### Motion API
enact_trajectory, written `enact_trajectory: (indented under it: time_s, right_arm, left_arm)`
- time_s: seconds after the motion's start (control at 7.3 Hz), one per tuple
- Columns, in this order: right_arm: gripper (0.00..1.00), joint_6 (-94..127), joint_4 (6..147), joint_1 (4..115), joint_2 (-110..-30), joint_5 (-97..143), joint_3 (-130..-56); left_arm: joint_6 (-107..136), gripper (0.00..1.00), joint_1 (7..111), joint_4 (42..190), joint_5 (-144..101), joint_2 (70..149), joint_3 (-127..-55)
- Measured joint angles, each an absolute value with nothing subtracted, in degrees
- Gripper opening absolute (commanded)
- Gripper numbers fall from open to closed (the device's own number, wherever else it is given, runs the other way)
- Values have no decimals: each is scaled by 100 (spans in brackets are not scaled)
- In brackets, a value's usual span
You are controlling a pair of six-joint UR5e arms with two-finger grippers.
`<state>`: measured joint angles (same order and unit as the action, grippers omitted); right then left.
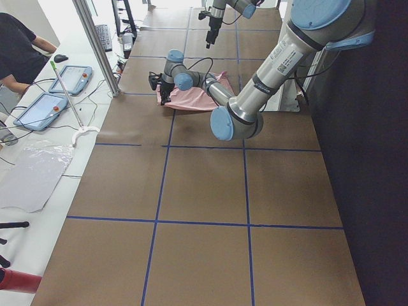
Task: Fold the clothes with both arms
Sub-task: 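Release the shirt and lift the right gripper while the left gripper withdraws, then move the left gripper to the shirt's near corner and grasp it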
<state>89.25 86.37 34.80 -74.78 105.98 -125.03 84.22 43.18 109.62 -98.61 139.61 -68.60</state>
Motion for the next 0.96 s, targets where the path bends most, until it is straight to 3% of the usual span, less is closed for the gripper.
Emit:
enact_trajectory:
  time_s: [0.14, 0.27, 0.41, 0.68, 0.96]
  right_arm:
    - [100, 8927, 8634, 3498, -7474, 10594, -12495]
    - [100, 8929, 8634, 3513, -7470, 10590, -12492]
    - [100, 8929, 8637, 3525, -7466, 10574, -12485]
    - [100, 8930, 8638, 3528, -7440, 10512, -12464]
    - [100, 8928, 8632, 3544, -7428, 10466, -12445]
  left_arm:
    - [8199, 0, 4432, 11304, -9730, 14253, -6298]
    - [8098, 19, 4477, 11723, -9564, 14455, -5815]
    - [8063, 99, 4493, 12124, -9417, 14545, -5509]
    - [7913, 100, 4507, 12473, -9255, 14568, -5348]
    - [7917, 100, 4522, 12300, -9730, 14055, -6145]
